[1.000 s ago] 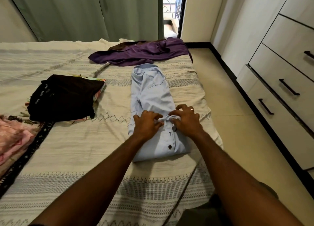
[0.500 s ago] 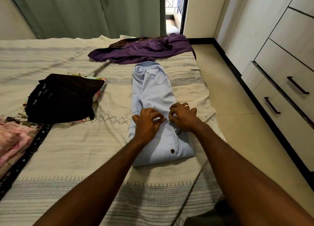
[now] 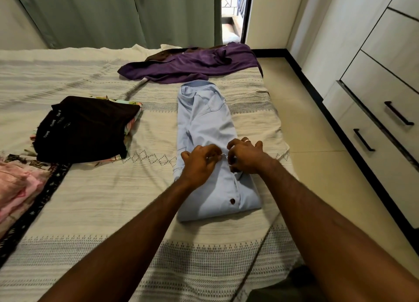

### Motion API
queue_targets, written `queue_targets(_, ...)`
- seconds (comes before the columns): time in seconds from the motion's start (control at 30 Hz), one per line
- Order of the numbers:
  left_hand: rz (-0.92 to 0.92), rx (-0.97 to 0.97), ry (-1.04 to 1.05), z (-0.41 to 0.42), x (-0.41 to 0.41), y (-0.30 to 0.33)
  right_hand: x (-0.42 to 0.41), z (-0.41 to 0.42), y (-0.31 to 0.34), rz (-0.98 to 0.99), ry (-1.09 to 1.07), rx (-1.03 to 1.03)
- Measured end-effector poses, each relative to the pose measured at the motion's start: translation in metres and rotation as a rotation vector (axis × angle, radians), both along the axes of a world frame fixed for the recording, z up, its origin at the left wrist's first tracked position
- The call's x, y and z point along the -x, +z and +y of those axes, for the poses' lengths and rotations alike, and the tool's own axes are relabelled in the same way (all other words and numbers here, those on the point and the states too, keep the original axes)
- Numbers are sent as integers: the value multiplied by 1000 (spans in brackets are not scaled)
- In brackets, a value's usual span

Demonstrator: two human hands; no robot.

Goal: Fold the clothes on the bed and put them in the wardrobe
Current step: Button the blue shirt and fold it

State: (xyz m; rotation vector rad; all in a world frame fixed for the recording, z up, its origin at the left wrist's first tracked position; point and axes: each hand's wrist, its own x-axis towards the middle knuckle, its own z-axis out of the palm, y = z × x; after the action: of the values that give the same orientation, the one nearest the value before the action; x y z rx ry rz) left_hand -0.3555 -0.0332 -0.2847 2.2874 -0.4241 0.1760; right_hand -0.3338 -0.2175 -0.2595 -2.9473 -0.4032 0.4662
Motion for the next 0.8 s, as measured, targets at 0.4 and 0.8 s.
queue_targets(0.4,198,202,82,0,-13,-8,-28,18,23,-45,55,-140)
queue_targets(0.8,75,-190,206,-1,-6,-11,46,-39,-18,-386,84,-588)
